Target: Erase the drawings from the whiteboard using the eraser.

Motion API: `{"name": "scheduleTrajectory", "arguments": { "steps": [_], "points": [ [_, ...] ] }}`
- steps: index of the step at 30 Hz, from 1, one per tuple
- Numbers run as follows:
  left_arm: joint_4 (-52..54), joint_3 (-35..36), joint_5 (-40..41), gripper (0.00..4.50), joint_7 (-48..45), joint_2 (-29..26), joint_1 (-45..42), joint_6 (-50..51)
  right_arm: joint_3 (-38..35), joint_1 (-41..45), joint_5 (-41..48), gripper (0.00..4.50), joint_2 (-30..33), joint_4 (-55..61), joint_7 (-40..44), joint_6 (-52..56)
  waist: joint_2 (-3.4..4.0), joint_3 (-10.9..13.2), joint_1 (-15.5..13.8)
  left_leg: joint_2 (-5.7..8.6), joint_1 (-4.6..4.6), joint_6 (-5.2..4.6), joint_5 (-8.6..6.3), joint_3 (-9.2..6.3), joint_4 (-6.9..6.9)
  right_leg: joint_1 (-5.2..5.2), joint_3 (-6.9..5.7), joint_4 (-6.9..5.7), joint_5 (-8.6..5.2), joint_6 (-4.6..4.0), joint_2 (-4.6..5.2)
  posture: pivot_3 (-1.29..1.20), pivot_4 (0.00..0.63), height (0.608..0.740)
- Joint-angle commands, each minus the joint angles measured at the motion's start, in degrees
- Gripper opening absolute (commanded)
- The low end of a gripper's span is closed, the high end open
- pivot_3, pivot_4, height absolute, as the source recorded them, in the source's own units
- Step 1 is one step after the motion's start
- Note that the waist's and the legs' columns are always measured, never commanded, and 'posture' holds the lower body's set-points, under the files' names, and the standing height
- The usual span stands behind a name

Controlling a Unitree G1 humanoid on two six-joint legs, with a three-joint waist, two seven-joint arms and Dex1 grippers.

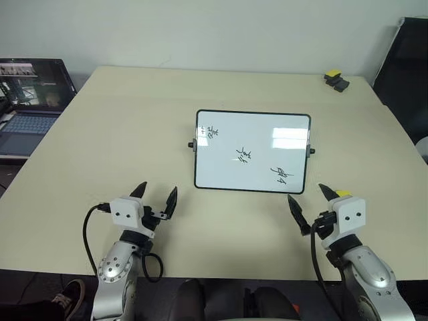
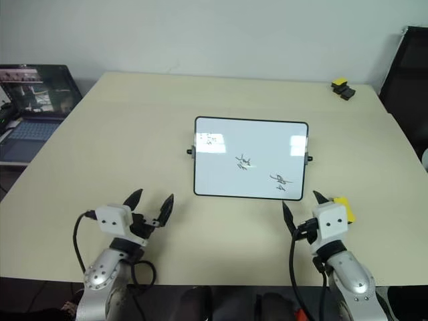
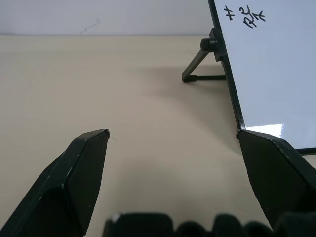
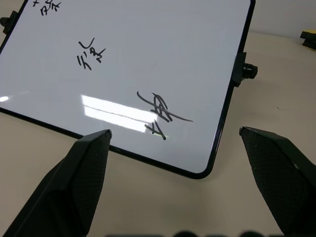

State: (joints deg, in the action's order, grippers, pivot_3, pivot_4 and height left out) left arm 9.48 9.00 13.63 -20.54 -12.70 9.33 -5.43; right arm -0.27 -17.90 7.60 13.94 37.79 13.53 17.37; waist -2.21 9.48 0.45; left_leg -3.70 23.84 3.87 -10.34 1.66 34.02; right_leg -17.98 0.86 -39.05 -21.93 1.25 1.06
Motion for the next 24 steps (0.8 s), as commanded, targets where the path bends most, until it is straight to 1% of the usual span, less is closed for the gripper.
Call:
{"name": "scheduleTrajectory", "arguments": {
  "steps": [1, 5, 13, 21, 24],
  "points": [
    [1.23, 0.17, 0.51, 4.5, -0.74, -0.95, -1.23, -0.28, 0.91, -0.52, -1.25, 4.48, -0.81, -1.46, -0.49, -3.84, -0.01, -0.01, 0.0, 0.0, 0.0, 0.0, 0.0, 0.0, 0.0, 0.0, 0.0, 0.0, 0.0, 0.0, 0.0, 0.0, 0.15, 0.74],
    [2.0, -0.07, 1.25, 4.5, -1.23, -1.4, -1.8, 1.18, 1.5, -4.42, -2.69, 4.48, -1.43, -1.5, -0.66, -7.5, 0.0, -0.03, -0.22, 0.0, 0.01, 0.0, 0.0, 0.01, 0.0, 0.0, -0.02, 0.01, 0.0, 0.0, 0.01, 0.0, 0.15, 0.74],
    [2.98, 0.31, 2.22, 4.5, -2.12, -2.06, -0.18, 2.07, 2.86, -7.22, -4.1, 4.48, -0.92, 1.12, -0.28, -8.04, 0.0, -0.04, 0.01, -0.03, -0.03, 0.0, 0.0, -0.02, 0.0, 0.0, 0.0, -0.02, 0.0, 0.0, 0.01, 0.0, 0.15, 0.74],
    [2.55, 1.47, 1.49, 4.5, -1.57, -3.48, -1.35, 1.82, 2.05, -5.33, -3.64, 4.48, -0.1, -2.57, 1.75, -10.08, -0.01, -0.05, -0.03, -0.01, -0.02, 0.0, 0.0, -0.01, 0.01, 0.01, -0.02, -0.02, 0.0, 0.0, 0.01, 0.0, 0.15, 0.74],
    [3.13, 1.71, 2.84, 4.5, -2.46, -4.32, -1.73, 2.38, 2.86, -4.82, -4.27, 4.48, -0.33, -2.29, 1.63, -10.29, 0.0, -0.05, -0.03, -0.01, -0.01, 0.0, 0.0, -0.02, 0.0, 0.01, 0.0, 0.0, 0.0, 0.0, 0.01, 0.0, 0.15, 0.74]
  ]
}}
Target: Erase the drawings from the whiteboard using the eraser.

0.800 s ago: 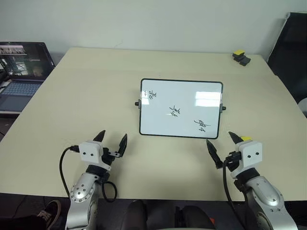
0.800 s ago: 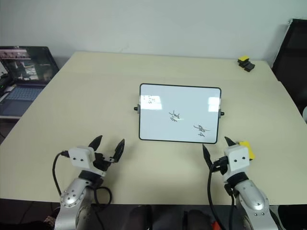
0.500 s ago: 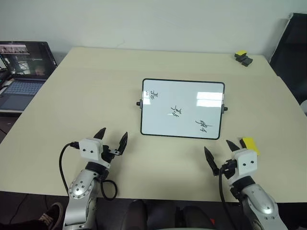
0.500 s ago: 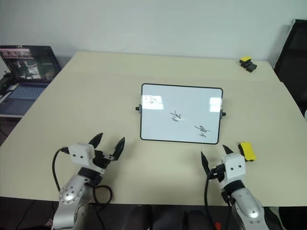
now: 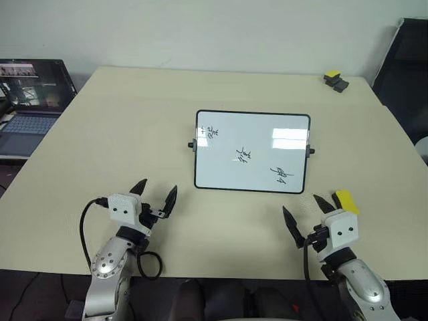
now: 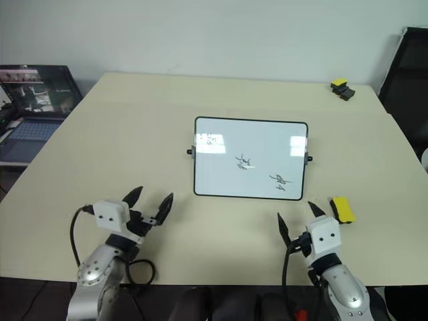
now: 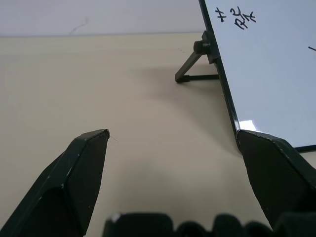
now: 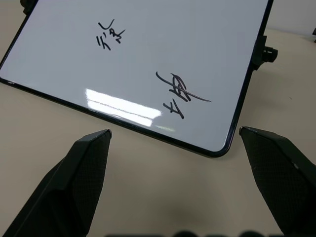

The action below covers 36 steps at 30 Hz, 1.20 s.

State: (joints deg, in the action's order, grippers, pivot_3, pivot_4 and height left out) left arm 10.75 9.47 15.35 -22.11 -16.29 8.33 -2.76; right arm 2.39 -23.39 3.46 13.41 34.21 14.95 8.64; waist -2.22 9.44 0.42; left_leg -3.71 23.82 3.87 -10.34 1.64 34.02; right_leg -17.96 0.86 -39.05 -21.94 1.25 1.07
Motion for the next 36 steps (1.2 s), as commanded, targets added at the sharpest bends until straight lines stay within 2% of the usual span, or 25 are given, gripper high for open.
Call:
{"name": "scheduleTrajectory", "arguments": {
  "steps": [1, 7, 15, 26, 31, 36],
  "points": [
    [1.47, 1.2, 1.37, 4.5, -1.61, -1.23, -0.99, -0.58, 0.9, 0.91, -0.73, 4.48, 0.18, 1.44, 0.12, -1.68, 0.0, 0.0, -0.01, 0.0, 0.0, 0.0, 0.0, 0.0, 0.0, 0.0, 0.02, 0.0, 0.0, 0.0, 0.0, 0.0, 0.15, 0.74],
    [-0.87, -1.25, 1.1, 4.5, -7.39, -4.25, -5.43, -1.28, 2.41, 3.6, -2.05, 4.48, 0.65, 6.39, -0.16, 2.26, -0.01, -0.01, -0.07, 0.01, 0.0, 0.0, 0.0, 0.01, 0.01, 0.0, -0.01, -0.03, 0.0, 0.0, 0.0, 0.0, 0.15, 0.74],
    [-5.2, 1.79, 5.15, 4.5, -14.31, -9.83, -10.29, 1.23, 2.45, 8.97, -0.83, 4.48, 3.78, 11.96, 2.48, 9.46, -0.01, 0.0, -0.05, 0.0, 0.01, 0.01, 0.01, 0.0, 0.01, -0.02, 0.0, 0.0, 0.01, 0.01, -0.03, 0.0, 0.15, 0.74],
    [-6.13, 1.15, 8.29, 4.5, -26.81, -18.99, -11.37, 6.2, -4.11, 0.5, 3.77, 4.48, 7.96, 8.98, 8.41, 3.96, 0.0, 0.0, 0.05, -0.02, 0.0, 0.0, 0.0, 0.03, 0.0, 0.0, -0.01, 0.0, 0.0, 0.0, -0.01, 0.0, 0.15, 0.74],
    [-3.93, 0.77, 9.08, 4.5, -30.8, -22.13, -11.46, 9.11, -2.19, 0.63, 2.9, 4.48, 8.12, 4.12, 9.94, 0.54, 0.02, 0.01, 0.1, -0.03, -0.02, 0.0, 0.0, 0.03, 0.0, -0.01, -0.02, -0.02, 0.0, 0.0, -0.01, 0.0, 0.15, 0.74],
    [-0.57, -1.6, 7.63, 4.5, -34.32, -25.97, -10.07, 11.84, 0.53, 1.86, 4.4, 4.48, 7.77, 3.21, 10.61, 5.71, 0.05, 0.04, 0.14, -0.06, 0.0, 0.0, 0.0, 0.02, 0.0, -0.02, 0.01, -0.02, 0.0, 0.0, -0.01, 0.0, 0.15, 0.74]
  ]
}}
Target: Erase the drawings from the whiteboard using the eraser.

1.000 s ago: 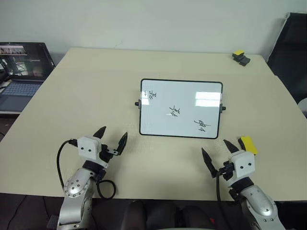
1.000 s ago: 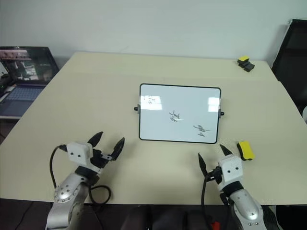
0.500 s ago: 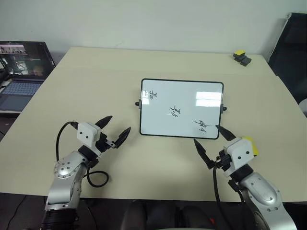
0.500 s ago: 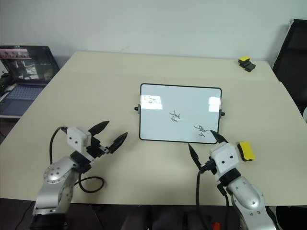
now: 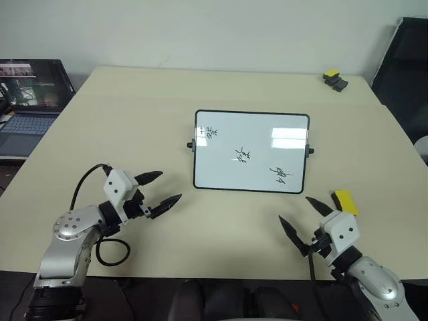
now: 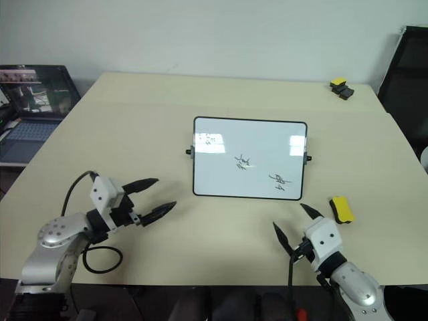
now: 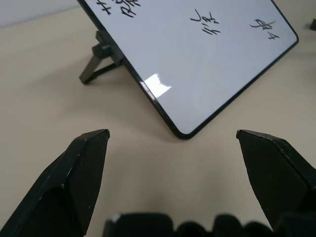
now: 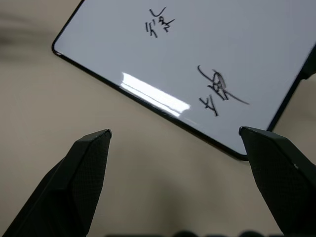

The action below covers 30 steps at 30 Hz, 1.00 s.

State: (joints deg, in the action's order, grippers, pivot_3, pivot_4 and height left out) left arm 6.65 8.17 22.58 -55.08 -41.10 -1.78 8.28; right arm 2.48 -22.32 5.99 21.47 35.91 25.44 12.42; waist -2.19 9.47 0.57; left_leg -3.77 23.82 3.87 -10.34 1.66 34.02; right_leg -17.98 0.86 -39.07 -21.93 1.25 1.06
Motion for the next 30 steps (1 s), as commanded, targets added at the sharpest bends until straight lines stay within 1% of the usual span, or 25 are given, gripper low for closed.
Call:
{"name": "scheduleTrajectory", "arguments": {
  "steps": [1, 7, 11, 14, 16, 19, 21, 25, 27, 28, 30],
  "points": [
    [4.15, -0.15, 1.12, 4.5, -1.35, -1.19, -0.23, 1.7, 0.14, 1.27, 2.58, 4.48, -0.55, 1.93, -0.11, 2.95, 0.02, 0.01, -0.03, 0.01, 0.0, 0.0, 0.0, 0.0, 0.0, 0.0, 0.0, 0.0, 0.0, 0.0, 0.0, 0.0, 0.15, 0.74],
    [8.89, -2.46, 1.42, 4.5, -3.03, -4.28, -1.44, 8.83, -2.39, 3.31, 6.61, 4.48, 1.29, 5.63, 0.57, 8.86, 0.03, 0.02, -0.06, 0.0, 0.0, 0.0, 0.0, -0.03, 0.0, 0.0, 0.0, -0.01, 0.0, 0.0, 0.01, 0.0, 0.15, 0.74],
    [11.73, -2.64, 5.08, 4.5, -5.2, -4.82, -4.37, 12.01, -8.55, -1.7, 11.7, 4.48, 3.02, 4.18, 4.61, 6.41, 0.0, 0.02, -0.46, 0.03, 0.04, -0.01, 0.0, -0.01, 0.0, 0.02, -0.04, 0.01, 0.0, 0.0, 0.0, 0.0, 0.15, 0.74],
    [12.64, -2.36, 7.24, 4.5, -6.88, -5.62, -6.32, 13.95, -11.82, -2.8, 13.79, 4.48, 2.75, 3.6, 4.95, 5.32, 0.02, 0.03, -0.38, 0.03, 0.04, -0.01, 0.0, 0.01, 0.0, 0.02, -0.03, 0.03, 0.0, 0.0, 0.0, 0.0, 0.15, 0.74],
    [12.65, -2.31, 7.85, 4.5, -7.61, -6.12, -7.58, 14.72, -13.56, -2.46, 14.5, 4.48, 2.45, 3.03, 4.59, 4.95, 0.02, 0.03, -0.12, 0.03, 0.02, -0.01, 0.0, 0.01, 0.01, 0.01, -0.03, -0.02, 0.0, 0.0, 0.0, 0.0, 0.15, 0.74],
    [12.79, -2.56, 9.03, 4.5, -8.01, -5.97, -10.67, 16.15, -17.71, 0.4, 15.5, 4.48, 0.44, 1.73, 0.79, 4.66, 0.03, 0.02, 0.1, 0.03, -0.02, -0.01, 0.0, 0.0, 0.02, 0.02, 0.0, -0.04, 0.0, 0.0, -0.02, 0.0, 0.15, 0.74],
    [13.26, -2.86, 9.01, 4.5, -7.67, -5.87, -11.66, 16.94, -18.97, 1.49, 15.29, 4.48, -0.43, 1.58, -1.19, 5.48, 0.04, 0.03, 0.09, 0.05, -0.02, -0.01, 0.01, 0.0, 0.02, 0.03, -0.01, -0.05, 0.0, 0.0, -0.03, 0.0, 0.15, 0.74],
    [15.8, -3.51, 10.39, 4.5, -9.06, -6.54, -14.04, 18.55, -21.91, 4.37, 19.91, 4.48, -0.39, 3.3, -6.34, 15.38, 0.03, 0.04, -0.05, 0.04, 0.05, 0.0, 0.0, 0.02, 0.01, 0.01, 0.0, 0.01, 0.0, 0.0, -0.03, 0.0, 0.15, 0.74],
    [16.27, -3.85, 11.22, 4.5, -10.3, -7.41, -14.77, 20.1, -22.98, 6.58, 18.75, 4.48, 1.95, 3.05, -10.68, 24.38, 0.03, 0.04, 0.0, 0.05, 0.06, 0.0, 0.01, 0.03, 0.01, -0.01, 0.06, 0.0, 0.0, 0.0, -0.02, 0.0, 0.15, 0.74],
    [16.33, -4.02, 11.22, 4.5, -10.84, -7.82, -14.89, 20.39, -24.31, 7.87, 19.9, 4.48, 1.99, 2.69, -12.27, 27.34, 0.07, 0.05, 0.0, 0.04, 0.06, 0.0, 0.01, 0.04, 0.02, -0.01, 0.06, 0.0, 0.0, 0.0, -0.03, 0.0, 0.15, 0.74],
    [16.19, -4.89, 10.3, 4.5, -11.99, -8.4, -15.29, 19.58, -26.36, 10.72, 20.91, 4.48, 3.5, 1.64, -12.65, 29.74, 0.12, 0.07, 0.0, 0.05, 0.03, -0.01, 0.01, 0.04, 0.02, -0.01, 0.07, -0.01, 0.0, 0.0, -0.02, 0.0, 0.15, 0.74]
  ]
}}
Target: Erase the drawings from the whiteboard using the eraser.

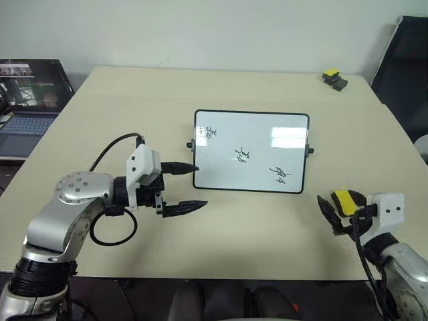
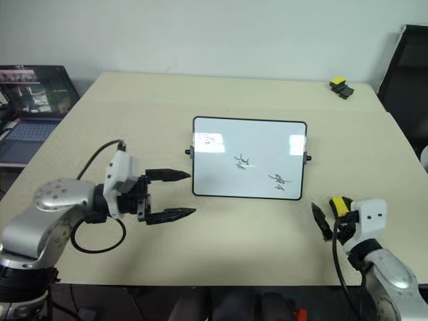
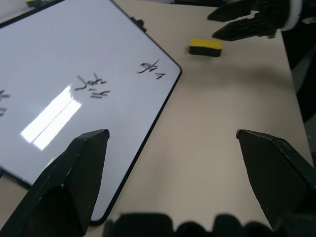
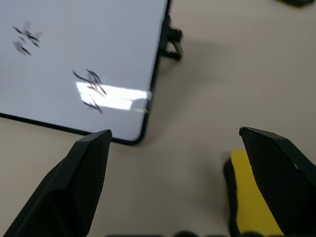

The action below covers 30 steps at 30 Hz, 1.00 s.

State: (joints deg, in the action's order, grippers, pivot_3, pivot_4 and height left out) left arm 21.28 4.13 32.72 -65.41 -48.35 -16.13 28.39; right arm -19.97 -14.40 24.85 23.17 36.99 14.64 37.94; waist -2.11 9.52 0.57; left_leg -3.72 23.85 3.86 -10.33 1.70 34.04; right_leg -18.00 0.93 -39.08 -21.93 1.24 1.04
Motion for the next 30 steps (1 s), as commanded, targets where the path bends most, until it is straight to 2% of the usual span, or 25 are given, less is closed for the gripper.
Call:
{"name": "scheduleTrajectory", "arguments": {
  "steps": [1, 8, 16, 30],
  "points": [
    [1.48, -1.25, -0.13, 4.5, -2.1, -1.29, -1.22, -0.87, -4.74, 3.93, 2.81, 4.48, 2.49, 0.27, -1.58, 5.12, 0.06, 0.03, -0.01, 0.01, 0.0, 0.0, 0.0, 0.01, 0.0, 0.0, -0.01, 0.0, 0.0, 0.0, 0.0, 0.0, 0.15, 0.74],
    [2.03, -3.67, -0.48, 4.5, -4.44, -1.77, -3.26, -1.05, -9.46, 11.67, 10.84, 4.48, 7.47, -1.48, -0.82, 18.8, 0.07, 0.05, -0.03, 0.01, 0.03, -0.01, 0.0, 0.13, 0.0, -0.01, 0.01, 0.02, 0.0, 0.0, -0.02, 0.0, 0.15, 0.74],
    [1.92, -4.64, -1.6, 4.5, -3.93, -1.04, -3.5, -1.41, -7.66, 14.63, 9.39, 4.48, 15.52, -9.38, 2.08, 22.85, 0.07, 0.06, -0.09, 0.02, 0.07, -0.02, 0.0, 0.14, 0.0, -0.03, 0.03, 0.07, 0.0, 0.01, -0.02, 0.0, 0.15, 0.74],
    [3.73, -4.36, -1.55, 4.5, -2.55, -1.34, -1.72, -0.7, -4.62, 14.66, 7.93, 4.48, 14.51, -13.21, 3.46, 21.81, 0.1, 0.08, -0.07, 0.02, 0.08, -0.02, 0.0, 0.15, 0.01, -0.07, 0.09, 0.06, 0.0, 0.01, -0.03, 0.0, 0.15, 0.74]
  ]
}}
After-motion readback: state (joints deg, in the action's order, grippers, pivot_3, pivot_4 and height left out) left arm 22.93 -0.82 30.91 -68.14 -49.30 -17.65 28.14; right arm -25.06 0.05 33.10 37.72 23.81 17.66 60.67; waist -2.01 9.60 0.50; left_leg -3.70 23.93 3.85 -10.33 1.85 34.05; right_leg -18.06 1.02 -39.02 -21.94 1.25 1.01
